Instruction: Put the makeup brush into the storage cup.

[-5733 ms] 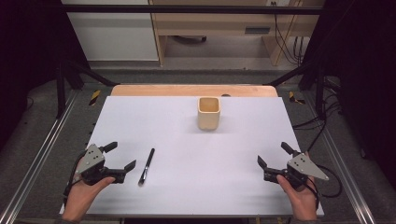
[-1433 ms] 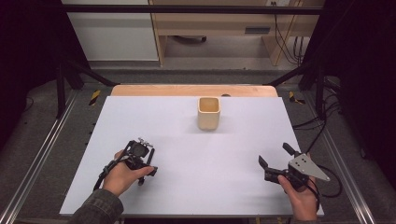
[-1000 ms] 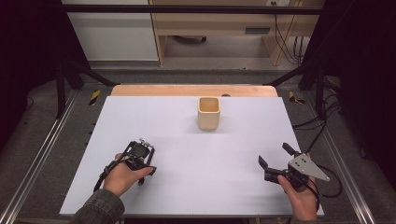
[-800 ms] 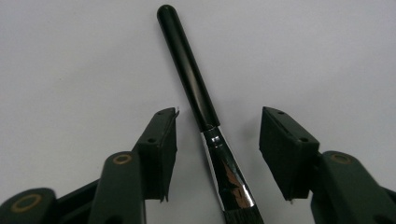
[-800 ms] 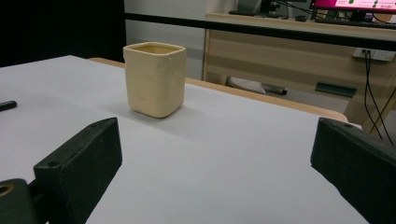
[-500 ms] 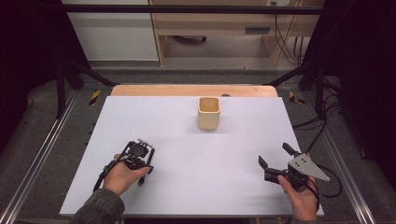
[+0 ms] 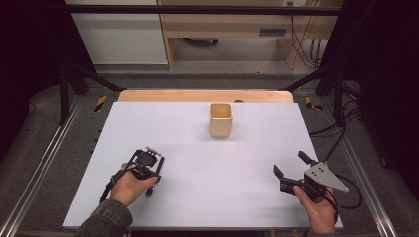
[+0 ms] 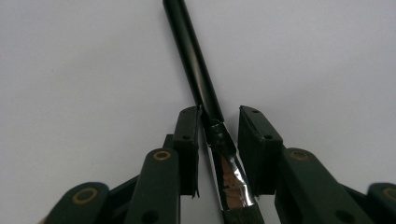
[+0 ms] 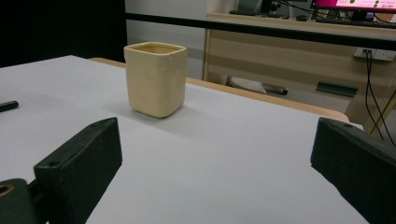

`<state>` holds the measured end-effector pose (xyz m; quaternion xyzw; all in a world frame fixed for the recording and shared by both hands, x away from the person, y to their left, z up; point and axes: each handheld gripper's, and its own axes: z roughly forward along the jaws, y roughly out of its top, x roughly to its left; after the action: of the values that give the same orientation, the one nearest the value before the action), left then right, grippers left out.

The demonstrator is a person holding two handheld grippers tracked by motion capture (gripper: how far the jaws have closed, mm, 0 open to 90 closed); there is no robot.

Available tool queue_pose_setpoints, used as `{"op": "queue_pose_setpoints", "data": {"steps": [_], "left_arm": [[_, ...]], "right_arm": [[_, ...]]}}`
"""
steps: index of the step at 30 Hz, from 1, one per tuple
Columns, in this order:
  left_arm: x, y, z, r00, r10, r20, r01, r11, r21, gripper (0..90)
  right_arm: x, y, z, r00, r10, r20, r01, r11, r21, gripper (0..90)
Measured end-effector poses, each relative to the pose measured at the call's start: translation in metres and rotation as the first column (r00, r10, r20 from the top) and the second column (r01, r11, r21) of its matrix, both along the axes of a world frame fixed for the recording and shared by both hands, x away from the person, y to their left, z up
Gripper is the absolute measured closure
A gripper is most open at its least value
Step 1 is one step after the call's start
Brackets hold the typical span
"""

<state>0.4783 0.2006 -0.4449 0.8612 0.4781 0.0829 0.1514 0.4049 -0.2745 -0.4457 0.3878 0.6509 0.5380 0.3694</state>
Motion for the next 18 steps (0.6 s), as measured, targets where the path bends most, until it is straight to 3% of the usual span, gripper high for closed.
{"op": "queue_pose_setpoints", "data": {"steps": [12,18], "left_arm": [[0.0016,-0.0025,-0.0023,1.0000,0.001,0.009,-0.001,1.0000,0.008,75.6],[0.0011,-0.0030,-0.0022,0.9993,-0.031,0.021,0.030,0.9994,0.018,78.0]], "right_arm": [[0.0000,0.0002,-0.0001,1.0000,0.003,-0.001,-0.003,1.000,-0.003,2.5],[-0.0002,0.0002,0.0001,1.0000,0.002,0.000,-0.002,1.000,-0.002,2.5]]}}
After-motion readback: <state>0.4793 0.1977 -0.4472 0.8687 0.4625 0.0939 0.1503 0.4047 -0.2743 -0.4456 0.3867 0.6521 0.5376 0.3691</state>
